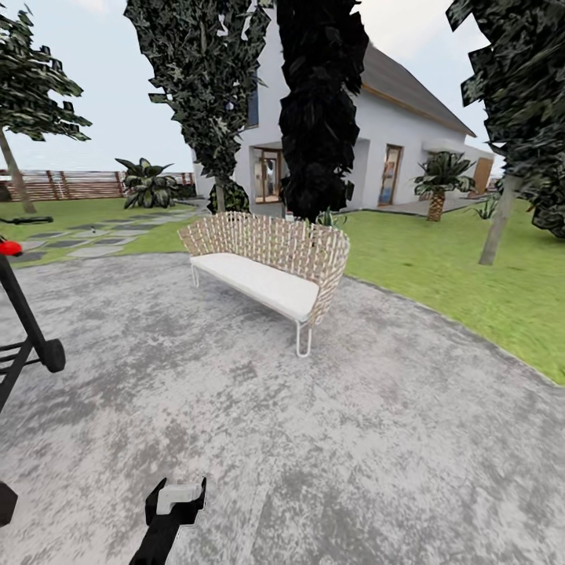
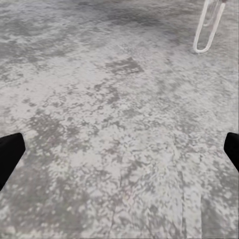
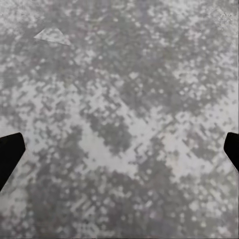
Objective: In the garden, pick up the pesticide atomizer on the floor and spray pesticide onto both trees until each tree trunk is fully covered.
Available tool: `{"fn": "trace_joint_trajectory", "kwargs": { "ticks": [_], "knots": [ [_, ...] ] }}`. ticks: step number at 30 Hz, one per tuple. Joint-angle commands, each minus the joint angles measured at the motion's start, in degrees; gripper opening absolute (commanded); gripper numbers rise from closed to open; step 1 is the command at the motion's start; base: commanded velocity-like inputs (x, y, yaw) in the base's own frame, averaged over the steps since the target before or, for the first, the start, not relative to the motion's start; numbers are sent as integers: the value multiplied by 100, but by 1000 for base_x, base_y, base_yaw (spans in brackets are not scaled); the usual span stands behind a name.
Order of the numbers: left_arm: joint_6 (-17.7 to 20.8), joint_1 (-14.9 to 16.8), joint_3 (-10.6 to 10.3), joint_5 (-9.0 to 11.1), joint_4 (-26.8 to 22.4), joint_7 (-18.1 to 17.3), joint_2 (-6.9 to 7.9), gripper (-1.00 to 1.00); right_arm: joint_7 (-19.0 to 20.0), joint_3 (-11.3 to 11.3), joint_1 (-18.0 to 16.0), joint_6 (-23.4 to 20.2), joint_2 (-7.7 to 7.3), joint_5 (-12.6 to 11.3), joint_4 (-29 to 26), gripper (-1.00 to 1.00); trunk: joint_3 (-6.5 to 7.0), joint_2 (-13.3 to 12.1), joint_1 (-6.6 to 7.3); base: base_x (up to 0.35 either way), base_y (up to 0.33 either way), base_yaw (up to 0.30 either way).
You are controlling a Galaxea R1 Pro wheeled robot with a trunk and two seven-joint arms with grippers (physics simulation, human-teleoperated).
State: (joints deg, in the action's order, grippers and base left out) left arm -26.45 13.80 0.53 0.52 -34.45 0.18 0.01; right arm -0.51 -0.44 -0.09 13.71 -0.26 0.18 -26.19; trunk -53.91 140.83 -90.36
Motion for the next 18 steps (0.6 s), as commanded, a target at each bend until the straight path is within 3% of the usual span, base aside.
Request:
{"fn": "trace_joint_trajectory", "kwargs": {
  "ticks": [1,18],
  "knots": [
    [0,0,0,0,0,0,0,100,1,0,0,0,0,0,2,100,-4,0,0,327,93,271],
    [2,0,0,1,0,1,-1,100,1,0,0,0,-1,0,0,100,-77,0,0,319,130,265]
  ]
}}
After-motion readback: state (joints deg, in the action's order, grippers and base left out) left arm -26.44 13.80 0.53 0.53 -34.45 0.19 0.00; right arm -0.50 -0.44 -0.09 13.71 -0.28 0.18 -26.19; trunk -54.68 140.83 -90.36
